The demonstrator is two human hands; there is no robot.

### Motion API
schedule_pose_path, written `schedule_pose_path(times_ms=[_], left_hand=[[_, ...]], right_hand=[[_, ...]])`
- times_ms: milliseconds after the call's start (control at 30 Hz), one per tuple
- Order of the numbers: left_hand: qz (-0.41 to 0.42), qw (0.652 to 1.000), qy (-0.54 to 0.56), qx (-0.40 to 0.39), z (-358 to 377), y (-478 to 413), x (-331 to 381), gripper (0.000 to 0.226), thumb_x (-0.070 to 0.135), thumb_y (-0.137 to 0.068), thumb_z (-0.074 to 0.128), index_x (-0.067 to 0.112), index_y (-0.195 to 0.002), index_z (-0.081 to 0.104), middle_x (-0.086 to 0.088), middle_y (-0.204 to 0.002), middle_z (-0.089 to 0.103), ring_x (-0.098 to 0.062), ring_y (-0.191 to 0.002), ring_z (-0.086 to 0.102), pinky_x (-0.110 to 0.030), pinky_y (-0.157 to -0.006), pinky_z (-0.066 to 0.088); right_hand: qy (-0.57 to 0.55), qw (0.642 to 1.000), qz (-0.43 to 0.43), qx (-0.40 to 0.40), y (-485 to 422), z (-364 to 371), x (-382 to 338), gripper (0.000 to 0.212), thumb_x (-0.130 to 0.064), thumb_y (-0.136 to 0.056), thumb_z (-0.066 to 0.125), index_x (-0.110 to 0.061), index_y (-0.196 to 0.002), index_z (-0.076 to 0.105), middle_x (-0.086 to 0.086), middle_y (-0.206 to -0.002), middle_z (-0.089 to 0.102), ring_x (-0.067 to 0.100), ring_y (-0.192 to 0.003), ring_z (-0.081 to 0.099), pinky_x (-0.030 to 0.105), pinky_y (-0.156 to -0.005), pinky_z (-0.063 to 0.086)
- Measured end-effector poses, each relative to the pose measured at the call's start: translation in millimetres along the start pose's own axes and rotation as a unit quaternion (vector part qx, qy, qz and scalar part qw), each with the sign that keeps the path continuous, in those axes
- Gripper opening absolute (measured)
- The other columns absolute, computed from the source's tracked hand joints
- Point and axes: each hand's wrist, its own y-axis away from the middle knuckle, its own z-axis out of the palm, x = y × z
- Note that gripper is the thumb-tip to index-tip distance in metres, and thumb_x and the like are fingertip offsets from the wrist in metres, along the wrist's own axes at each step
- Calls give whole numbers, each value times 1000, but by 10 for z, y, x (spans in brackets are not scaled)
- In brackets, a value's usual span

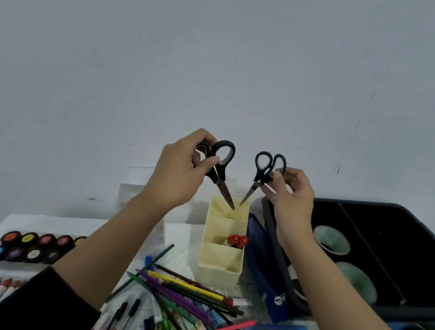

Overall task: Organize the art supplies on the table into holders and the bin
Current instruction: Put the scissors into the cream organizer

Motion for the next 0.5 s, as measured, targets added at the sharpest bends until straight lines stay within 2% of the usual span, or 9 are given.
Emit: schedule_pose_path(times_ms=[100, 233, 333, 433, 500], left_hand=[[-10, 1000, -8, 5, 224, -87, -122, 11, 16, -94, 67, 19, -101, 61, 10, -86, 63, -26, -70, 58, -20, -64, 45], [-45, 999, -12, -9, 479, -111, -341, 12, 15, -94, 67, 20, -100, 60, 12, -84, 62, -31, -71, 61, -35, -74, 55], [-72, 997, -19, -22, 615, -87, -530, 12, 14, -94, 66, 20, -101, 59, 13, -76, 57, -25, -68, 60, -44, -80, 56], [-98, 994, -15, -37, 704, -53, -690, 9, 14, -95, 64, 19, -100, 59, 12, -73, 54, -13, -64, 51, -47, -80, 57], [-119, 992, -8, -37, 756, -6, -751, 8, 13, -96, 62, 19, -101, 58, 9, -77, 56, -11, -64, 50, -41, -78, 57]], right_hand=[[21, 1000, -3, -6, -202, 17, 170, 4, -6, -101, 55, -3, -100, 58, 12, -109, 62, 30, -103, 69, 33, -86, 60], [98, 994, 14, -38, -358, 36, 476, 7, -10, -97, 63, -10, -90, 63, 10, -103, 69, 26, -96, 72, 40, -88, 60], [191, 980, 19, -43, -391, 40, 640, 8, -18, -94, 69, -13, -88, 68, 2, -93, 73, 17, -89, 72, 41, -88, 59], [260, 962, -14, -81, -346, 87, 671, 8, -21, -93, 70, -14, -90, 72, -4, -91, 72, 6, -87, 67, 27, -81, 54], [304, 946, -50, -106, -286, 123, 669, 8, -23, -93, 69, -16, -91, 72, -7, -92, 71, 5, -89, 64, 19, -76, 46]])
